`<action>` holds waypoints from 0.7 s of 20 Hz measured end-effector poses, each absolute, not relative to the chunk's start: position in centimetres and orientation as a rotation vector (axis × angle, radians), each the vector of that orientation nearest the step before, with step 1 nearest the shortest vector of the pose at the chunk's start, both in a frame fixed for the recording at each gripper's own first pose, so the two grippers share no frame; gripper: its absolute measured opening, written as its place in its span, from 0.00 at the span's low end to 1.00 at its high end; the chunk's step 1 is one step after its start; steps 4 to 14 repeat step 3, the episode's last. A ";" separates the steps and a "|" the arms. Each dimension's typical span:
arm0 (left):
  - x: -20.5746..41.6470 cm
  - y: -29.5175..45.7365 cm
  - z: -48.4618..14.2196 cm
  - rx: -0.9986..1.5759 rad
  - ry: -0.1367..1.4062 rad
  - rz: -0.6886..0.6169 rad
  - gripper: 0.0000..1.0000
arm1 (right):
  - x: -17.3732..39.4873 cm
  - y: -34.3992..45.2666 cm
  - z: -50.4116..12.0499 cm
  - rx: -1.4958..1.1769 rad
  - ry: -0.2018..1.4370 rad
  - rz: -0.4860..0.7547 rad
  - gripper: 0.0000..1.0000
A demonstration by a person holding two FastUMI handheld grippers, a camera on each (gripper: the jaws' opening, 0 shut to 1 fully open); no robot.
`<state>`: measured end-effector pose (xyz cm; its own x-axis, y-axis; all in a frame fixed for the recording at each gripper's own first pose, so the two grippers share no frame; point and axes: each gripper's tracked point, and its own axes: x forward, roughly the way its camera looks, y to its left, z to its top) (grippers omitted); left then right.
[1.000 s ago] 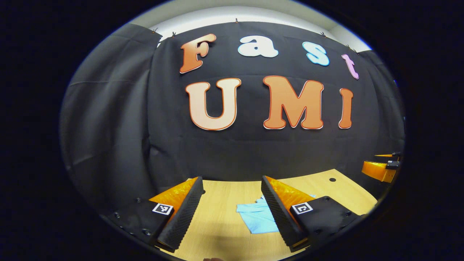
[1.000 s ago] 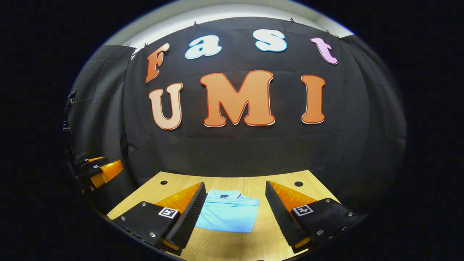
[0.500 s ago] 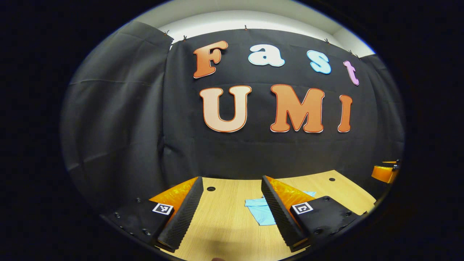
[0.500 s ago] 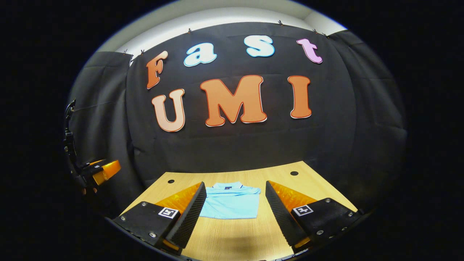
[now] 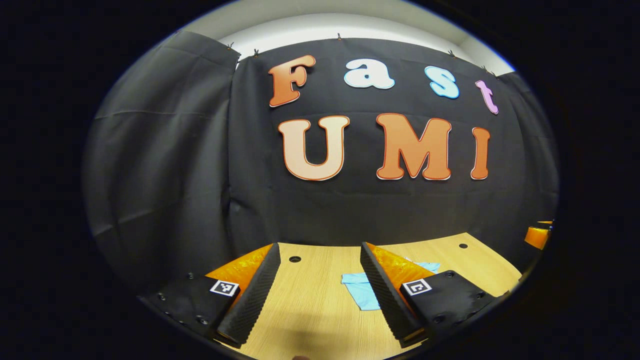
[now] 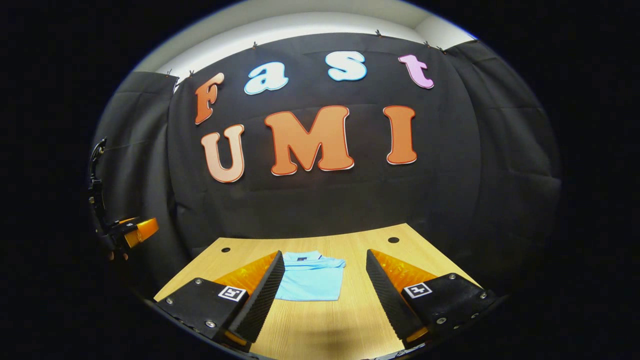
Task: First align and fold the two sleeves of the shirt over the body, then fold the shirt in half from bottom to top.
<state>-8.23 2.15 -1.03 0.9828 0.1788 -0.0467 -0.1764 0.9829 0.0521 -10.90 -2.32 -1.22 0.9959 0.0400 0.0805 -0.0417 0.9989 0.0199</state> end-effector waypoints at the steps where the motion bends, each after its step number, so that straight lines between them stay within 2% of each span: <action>1: -8.0 1.5 -1.0 0.047 0.053 0.182 1.00 | -10.6 -3.0 -1.2 0.028 -0.075 0.043 0.99; 14: -7.6 0.4 -1.1 0.047 0.055 0.201 1.00 | -9.9 -4.1 -1.3 0.043 -0.062 0.056 0.99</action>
